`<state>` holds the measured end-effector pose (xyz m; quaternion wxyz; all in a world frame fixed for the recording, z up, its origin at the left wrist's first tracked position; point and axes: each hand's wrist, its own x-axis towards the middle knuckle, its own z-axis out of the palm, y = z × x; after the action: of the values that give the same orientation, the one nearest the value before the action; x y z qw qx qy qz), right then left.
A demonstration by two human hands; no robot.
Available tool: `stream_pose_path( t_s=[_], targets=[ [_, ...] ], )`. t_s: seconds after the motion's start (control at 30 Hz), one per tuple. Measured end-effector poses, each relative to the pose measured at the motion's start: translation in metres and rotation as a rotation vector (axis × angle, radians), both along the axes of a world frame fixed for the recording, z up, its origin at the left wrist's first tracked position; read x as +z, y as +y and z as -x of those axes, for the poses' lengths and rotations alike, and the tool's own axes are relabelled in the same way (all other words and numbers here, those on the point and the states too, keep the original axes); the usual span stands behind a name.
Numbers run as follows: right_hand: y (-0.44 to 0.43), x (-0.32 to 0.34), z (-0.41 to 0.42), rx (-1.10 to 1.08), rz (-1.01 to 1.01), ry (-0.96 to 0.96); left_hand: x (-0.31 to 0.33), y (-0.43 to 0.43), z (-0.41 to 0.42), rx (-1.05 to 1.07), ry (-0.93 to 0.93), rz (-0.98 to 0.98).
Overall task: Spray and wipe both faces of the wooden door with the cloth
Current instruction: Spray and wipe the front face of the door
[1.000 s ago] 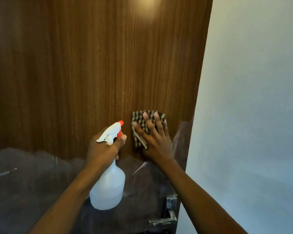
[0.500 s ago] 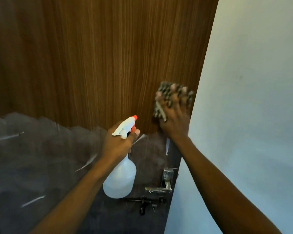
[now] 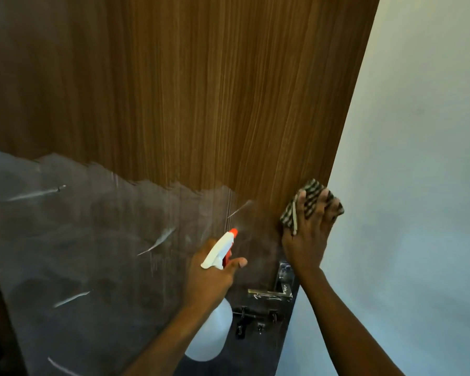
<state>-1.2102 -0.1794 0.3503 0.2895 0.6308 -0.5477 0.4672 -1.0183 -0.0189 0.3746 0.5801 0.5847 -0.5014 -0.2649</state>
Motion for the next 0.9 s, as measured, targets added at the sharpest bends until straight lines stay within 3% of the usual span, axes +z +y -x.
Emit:
stream_pose_path(
  t_s=[0.1,0.27,0.33,0.4,0.47,0.53,0.6,0.7,0.8,0.9],
  targets=[
    [-0.002,-0.002,-0.034,0.041,0.027,0.109,-0.017,-0.003,-0.007,0.017,0.114,0.03],
    [0.009,-0.101,-0.024,0.177,0.052,0.703,-0.056,0.0,-0.022,0.03,0.145,0.1],
    [0.012,-0.114,0.005,0.163,0.075,0.677,-0.062,0.002,-0.029,0.029,0.179,0.098],
    [0.013,-0.108,0.008,0.103,0.033,0.464,-0.057,0.004,-0.043,0.021,0.116,0.135],
    [0.009,-0.083,-0.023,0.047,0.024,0.247,-0.047,0.005,-0.062,-0.007,0.024,0.203],
    [0.004,-0.047,-0.067,0.057,0.06,0.135,-0.038,0.005,-0.077,-0.018,0.072,0.231],
    [-0.001,-0.016,-0.113,0.101,0.122,0.174,-0.036,0.001,-0.091,-0.005,0.19,0.242],
    [-0.001,-0.019,-0.165,0.153,0.119,0.355,-0.038,-0.002,-0.11,0.056,0.154,0.201],
    [0.001,-0.068,-0.154,0.173,0.088,0.488,-0.045,0.0,-0.123,0.08,0.106,0.126],
    [0.007,-0.103,-0.112,0.115,0.065,0.417,-0.051,0.005,-0.134,0.052,0.072,0.056]
  ],
)
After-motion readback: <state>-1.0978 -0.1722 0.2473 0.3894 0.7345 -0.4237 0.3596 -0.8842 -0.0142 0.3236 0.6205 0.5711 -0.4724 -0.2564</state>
